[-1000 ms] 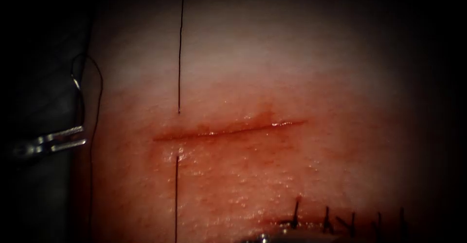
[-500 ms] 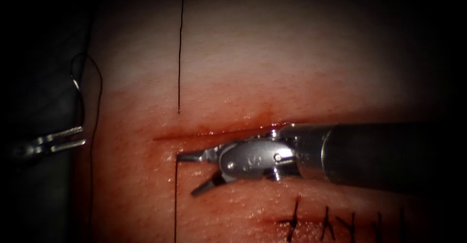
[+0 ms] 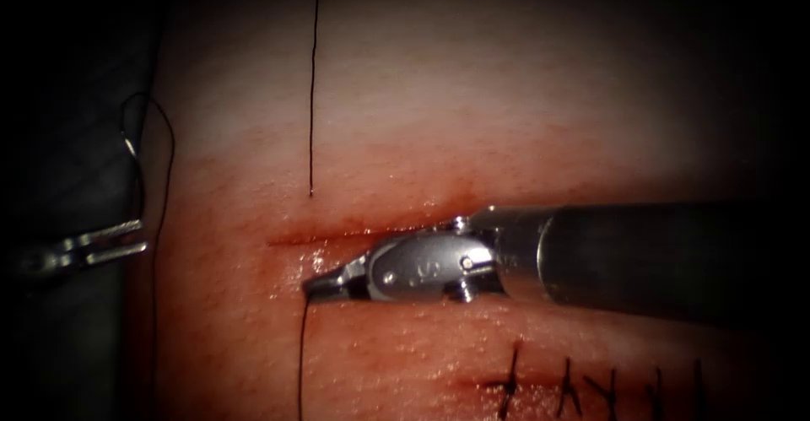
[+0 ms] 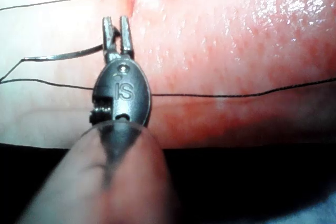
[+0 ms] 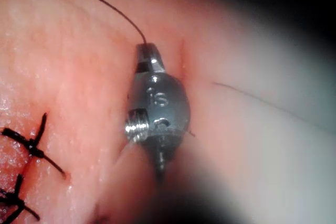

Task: Wound Closure
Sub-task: Use the right gripper to pull the suture through until a short suture tail remains.

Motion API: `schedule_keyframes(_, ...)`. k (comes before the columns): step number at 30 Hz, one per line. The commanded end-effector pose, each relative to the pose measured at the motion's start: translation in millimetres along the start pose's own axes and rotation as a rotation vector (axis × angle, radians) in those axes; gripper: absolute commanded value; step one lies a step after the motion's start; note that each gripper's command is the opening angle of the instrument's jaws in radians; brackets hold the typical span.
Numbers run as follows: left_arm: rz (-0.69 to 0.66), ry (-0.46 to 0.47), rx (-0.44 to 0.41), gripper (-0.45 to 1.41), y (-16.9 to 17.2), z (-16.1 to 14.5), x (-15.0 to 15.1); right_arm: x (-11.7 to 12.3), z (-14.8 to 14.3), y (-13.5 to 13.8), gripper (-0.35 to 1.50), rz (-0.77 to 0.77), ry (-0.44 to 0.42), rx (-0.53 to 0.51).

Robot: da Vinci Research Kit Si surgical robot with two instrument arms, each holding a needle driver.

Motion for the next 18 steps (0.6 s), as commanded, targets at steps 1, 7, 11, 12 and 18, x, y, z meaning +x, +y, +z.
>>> schedule_keyframes(1,-0.003,0.001,-0.002,-0.45,-0.4,0.9,-0.6,0.7,0.1,-1.4,-0.35,-0.011,0.009,0.012)
schedule_keyframes(7,-0.016,-0.001,0.008,-0.45,-4.3,1.7,-0.9,4.2,-0.6,-5.2,-0.35,-0.027,0.028,0.035)
schedule_keyframes(11,0.0,-0.004,0.03,-0.45,-7.3,2.5,-1.1,6.0,-0.5,-7.6,-0.35,-0.028,0.028,0.039)
schedule_keyframes(12,0.002,-0.001,0.034,-0.45,-7.7,2.7,-1.1,6.3,-0.3,-8.0,-0.35,-0.026,0.027,0.04)
schedule_keyframes(18,0.012,0.009,0.054,-0.45,-9.4,3.2,-0.8,7.8,1.7,-12.2,-0.35,-0.034,0.02,0.084)
